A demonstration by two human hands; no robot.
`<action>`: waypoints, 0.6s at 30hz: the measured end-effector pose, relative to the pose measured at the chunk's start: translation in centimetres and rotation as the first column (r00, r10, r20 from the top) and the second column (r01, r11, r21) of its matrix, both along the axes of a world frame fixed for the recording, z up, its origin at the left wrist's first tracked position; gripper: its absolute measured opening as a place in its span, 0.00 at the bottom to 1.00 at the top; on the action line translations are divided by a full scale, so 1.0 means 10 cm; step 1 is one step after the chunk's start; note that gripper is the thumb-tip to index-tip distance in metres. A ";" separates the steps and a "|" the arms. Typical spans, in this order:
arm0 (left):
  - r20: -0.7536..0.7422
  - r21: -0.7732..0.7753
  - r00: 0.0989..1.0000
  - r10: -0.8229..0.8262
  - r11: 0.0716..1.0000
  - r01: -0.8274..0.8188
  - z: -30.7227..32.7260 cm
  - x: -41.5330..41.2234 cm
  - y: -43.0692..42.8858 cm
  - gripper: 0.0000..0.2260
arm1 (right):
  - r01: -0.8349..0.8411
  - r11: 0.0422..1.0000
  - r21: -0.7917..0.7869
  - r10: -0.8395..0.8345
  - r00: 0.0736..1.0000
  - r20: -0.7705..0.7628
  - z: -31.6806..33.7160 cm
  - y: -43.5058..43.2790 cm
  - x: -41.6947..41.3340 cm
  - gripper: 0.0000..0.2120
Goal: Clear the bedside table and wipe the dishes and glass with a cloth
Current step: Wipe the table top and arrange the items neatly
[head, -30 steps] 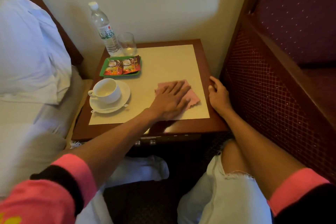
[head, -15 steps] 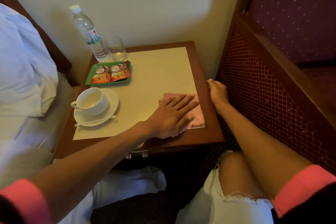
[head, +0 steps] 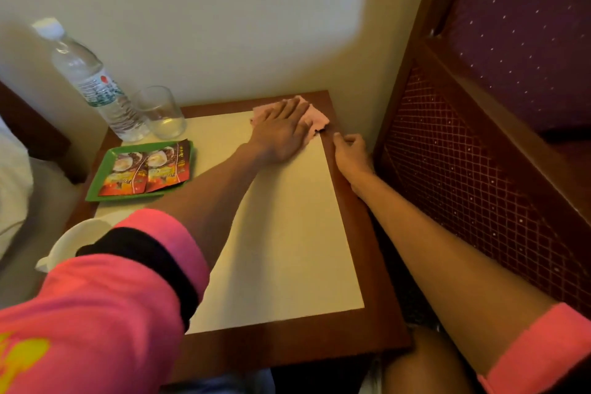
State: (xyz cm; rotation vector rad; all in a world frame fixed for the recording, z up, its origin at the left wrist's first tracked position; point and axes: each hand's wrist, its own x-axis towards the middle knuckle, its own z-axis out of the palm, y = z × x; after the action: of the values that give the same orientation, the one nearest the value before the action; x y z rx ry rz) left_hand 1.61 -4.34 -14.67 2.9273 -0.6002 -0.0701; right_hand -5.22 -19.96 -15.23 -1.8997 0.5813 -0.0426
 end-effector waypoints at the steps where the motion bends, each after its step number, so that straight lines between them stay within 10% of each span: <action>1: 0.011 0.003 1.000 0.024 1.000 -0.024 -0.01 0.07 0.08 0.29 | -0.037 0.999 -0.039 0.036 0.999 -0.010 -0.04 0.01 0.00 0.18; 18: -0.096 -0.097 0.754 0.650 0.747 -0.657 0.06 0.32 -0.15 0.29 | -0.011 0.991 -0.132 0.016 0.999 0.034 -0.18 0.01 0.04 0.20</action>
State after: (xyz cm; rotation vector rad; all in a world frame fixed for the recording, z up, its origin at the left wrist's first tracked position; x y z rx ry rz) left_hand 4.83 -5.86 -14.06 2.8134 0.4472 -0.0288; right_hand -4.79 -19.90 -17.00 -2.0268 0.5534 -0.1079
